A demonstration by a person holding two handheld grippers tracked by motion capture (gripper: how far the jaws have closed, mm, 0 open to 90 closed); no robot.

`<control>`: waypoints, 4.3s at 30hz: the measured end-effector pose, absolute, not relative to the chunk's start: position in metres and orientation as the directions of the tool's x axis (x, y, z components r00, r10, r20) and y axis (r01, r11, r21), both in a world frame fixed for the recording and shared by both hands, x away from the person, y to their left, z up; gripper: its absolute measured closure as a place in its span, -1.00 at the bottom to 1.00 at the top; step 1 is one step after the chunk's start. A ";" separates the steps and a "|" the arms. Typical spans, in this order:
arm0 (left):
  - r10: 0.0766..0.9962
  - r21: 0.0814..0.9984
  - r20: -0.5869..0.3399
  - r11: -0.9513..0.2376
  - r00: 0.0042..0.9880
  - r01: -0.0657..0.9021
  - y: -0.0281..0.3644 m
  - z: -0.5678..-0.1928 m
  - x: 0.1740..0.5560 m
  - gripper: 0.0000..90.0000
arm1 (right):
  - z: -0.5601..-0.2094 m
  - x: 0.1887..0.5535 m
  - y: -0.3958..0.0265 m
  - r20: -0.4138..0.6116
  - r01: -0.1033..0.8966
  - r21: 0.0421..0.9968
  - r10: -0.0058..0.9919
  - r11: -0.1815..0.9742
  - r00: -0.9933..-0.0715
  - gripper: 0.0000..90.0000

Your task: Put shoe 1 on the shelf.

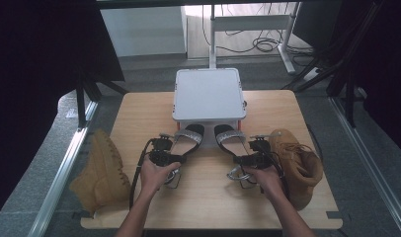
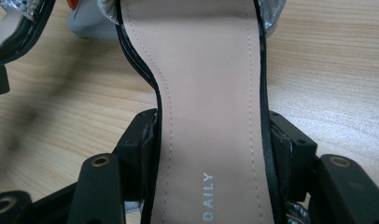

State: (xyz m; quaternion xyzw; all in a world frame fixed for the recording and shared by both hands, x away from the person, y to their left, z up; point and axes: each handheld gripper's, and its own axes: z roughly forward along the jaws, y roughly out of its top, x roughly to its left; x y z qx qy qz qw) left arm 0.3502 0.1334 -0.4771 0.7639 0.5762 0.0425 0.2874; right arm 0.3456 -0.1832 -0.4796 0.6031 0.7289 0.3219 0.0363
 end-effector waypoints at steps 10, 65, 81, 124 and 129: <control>0.907 0.485 -0.271 -0.162 0.324 0.859 0.130 -0.480 0.355 -0.07 | -0.482 0.351 -0.180 0.349 0.857 0.513 0.902 0.043 -0.254 -0.07; 0.943 0.446 -0.287 -0.021 0.165 0.895 0.097 -0.507 0.394 -0.07 | -0.495 0.388 -0.146 0.297 0.878 0.479 0.942 -0.008 -0.154 -0.07; 0.925 0.468 -0.324 -0.026 0.199 0.884 0.098 -0.500 0.390 -0.37 | -0.489 0.386 -0.149 0.293 0.876 0.482 0.938 0.024 -0.187 -0.24; 0.857 0.644 -0.248 -0.203 0.452 0.737 0.162 -0.488 0.278 -0.41 | -0.496 0.283 -0.187 0.288 0.767 0.624 0.870 0.146 -0.400 -0.29; 0.854 0.633 -0.224 -0.239 0.469 0.737 0.156 -0.497 0.274 -0.41 | -0.505 0.285 -0.184 0.278 0.771 0.619 0.877 0.149 -0.392 -0.30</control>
